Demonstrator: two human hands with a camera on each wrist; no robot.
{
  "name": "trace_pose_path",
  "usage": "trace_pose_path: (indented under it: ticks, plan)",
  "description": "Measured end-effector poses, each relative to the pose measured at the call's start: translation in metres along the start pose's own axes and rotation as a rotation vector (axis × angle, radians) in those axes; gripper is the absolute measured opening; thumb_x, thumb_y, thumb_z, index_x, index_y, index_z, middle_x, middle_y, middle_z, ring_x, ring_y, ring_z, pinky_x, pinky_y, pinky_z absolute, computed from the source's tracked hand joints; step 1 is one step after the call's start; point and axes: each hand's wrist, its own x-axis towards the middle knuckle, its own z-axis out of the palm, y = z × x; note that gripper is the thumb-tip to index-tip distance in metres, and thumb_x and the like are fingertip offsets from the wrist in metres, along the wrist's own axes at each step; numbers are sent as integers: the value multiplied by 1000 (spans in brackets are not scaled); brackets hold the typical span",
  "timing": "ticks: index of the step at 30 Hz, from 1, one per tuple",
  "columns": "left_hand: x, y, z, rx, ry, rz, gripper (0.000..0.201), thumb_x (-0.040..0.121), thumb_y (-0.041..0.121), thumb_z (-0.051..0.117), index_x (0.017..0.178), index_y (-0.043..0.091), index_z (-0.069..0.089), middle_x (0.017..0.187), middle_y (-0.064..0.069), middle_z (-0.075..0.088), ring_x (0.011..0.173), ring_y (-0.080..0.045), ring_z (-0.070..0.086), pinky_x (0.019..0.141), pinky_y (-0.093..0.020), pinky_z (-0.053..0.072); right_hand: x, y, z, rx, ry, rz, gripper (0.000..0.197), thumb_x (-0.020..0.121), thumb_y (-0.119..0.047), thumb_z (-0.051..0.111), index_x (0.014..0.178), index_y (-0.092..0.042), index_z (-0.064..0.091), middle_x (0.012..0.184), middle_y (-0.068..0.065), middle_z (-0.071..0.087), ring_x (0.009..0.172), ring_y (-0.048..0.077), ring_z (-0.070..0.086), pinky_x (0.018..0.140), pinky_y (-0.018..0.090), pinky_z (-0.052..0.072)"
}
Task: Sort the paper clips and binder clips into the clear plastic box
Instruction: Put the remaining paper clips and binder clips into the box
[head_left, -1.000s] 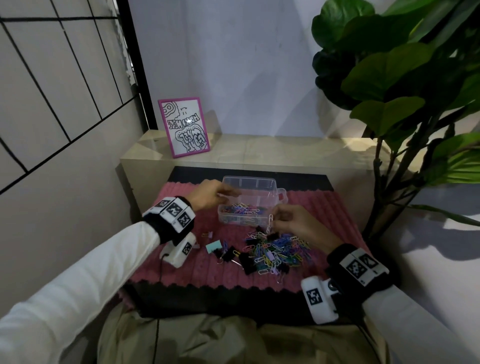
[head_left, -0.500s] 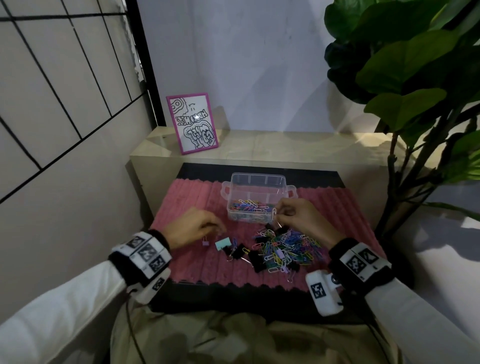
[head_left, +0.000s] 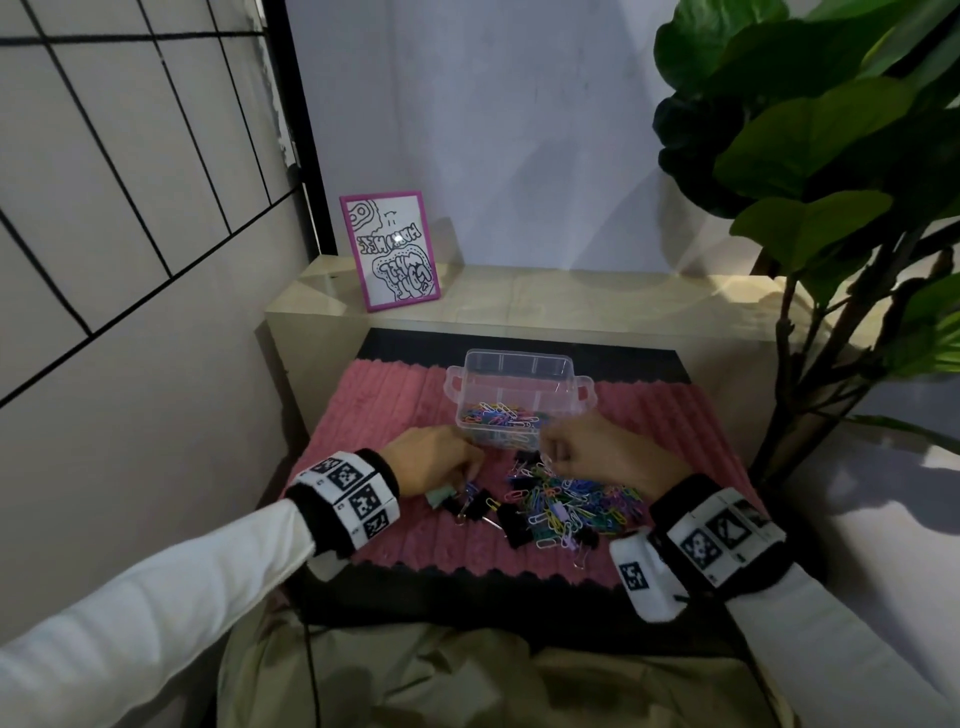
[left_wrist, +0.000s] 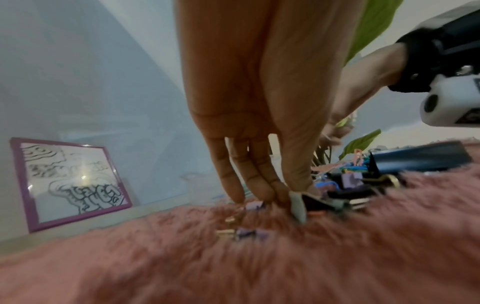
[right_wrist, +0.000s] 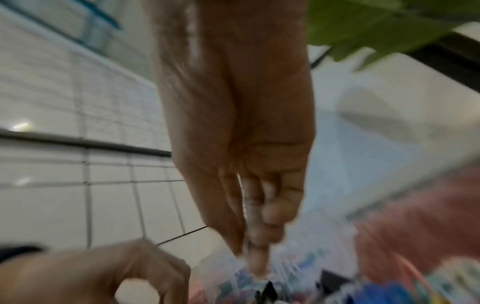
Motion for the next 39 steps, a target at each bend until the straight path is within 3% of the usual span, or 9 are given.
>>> trace_pose_path:
  ticks: [3, 7, 10, 14, 19, 22, 27, 34, 39]
  plan:
    - [-3, -1, -4, -189, 111, 2, 7, 82, 13, 62, 89, 12, 63, 87, -1, 67, 70, -4, 53, 59, -13, 38, -1, -2, 11, -185, -83, 5, 15, 82, 4, 48, 86, -3, 60, 88, 11, 61, 78, 24, 60, 68, 33, 47]
    - [3, -1, -13, -424, 225, -46, 10, 79, 16, 68, 87, 12, 65, 74, 8, 63, 59, 7, 55, 57, -2, 37, -3, -4, 21, -186, -156, -8, 12, 85, -6, 53, 88, 1, 62, 90, 14, 64, 78, 26, 59, 73, 39, 50]
    - [12, -9, -23, -465, 293, -127, 13, 81, 14, 65, 93, 11, 64, 82, 1, 69, 71, -4, 60, 63, -5, 40, -5, -6, 24, -220, -115, 20, 22, 83, -24, 64, 86, -4, 57, 83, 5, 54, 75, 23, 52, 63, 34, 43]
    - [29, -19, -36, -417, 401, -196, 12, 77, 6, 68, 89, 3, 66, 88, -11, 73, 76, -13, 65, 67, -4, 44, -2, -3, 23, -70, -78, 40, 13, 80, -20, 70, 86, -13, 60, 82, -3, 54, 75, 13, 51, 58, 25, 37]
    - [52, -25, -35, -377, 395, -225, 11, 80, 2, 64, 90, 2, 67, 91, -15, 72, 86, -22, 69, 84, -33, 54, -6, 3, 15, 301, -18, 89, 9, 79, -14, 71, 82, -10, 65, 67, -11, 60, 61, -1, 56, 55, 7, 40]
    - [64, -24, -28, -319, 366, -222, 12, 79, 3, 64, 90, 5, 69, 92, -14, 73, 88, -23, 68, 84, -34, 54, -15, 9, 8, 517, 52, 78, 10, 80, -15, 71, 80, -6, 66, 67, -8, 66, 61, -4, 59, 61, 8, 43]
    - [71, -28, -21, -243, 314, -220, 10, 79, 10, 66, 87, 15, 71, 92, -5, 73, 85, -18, 68, 82, -38, 56, -24, 21, -1, 699, 74, 67, 12, 82, -11, 68, 83, 0, 63, 81, 10, 73, 80, 17, 70, 82, 29, 54]
    - [38, 9, -24, -225, 438, -90, 20, 86, 8, 58, 102, 11, 69, 106, -5, 70, 94, -17, 65, 87, -24, 49, -7, 20, -16, 735, 204, 100, 6, 80, -6, 67, 86, -2, 66, 76, 8, 69, 60, 9, 65, 59, 20, 53]
    - [12, 47, 2, -295, 48, 36, 22, 83, 7, 60, 103, 11, 68, 104, -5, 70, 95, -17, 64, 87, -23, 46, 36, 9, -25, 667, 276, 162, 15, 83, 3, 62, 96, 9, 63, 70, 6, 65, 57, 10, 62, 58, 18, 54]
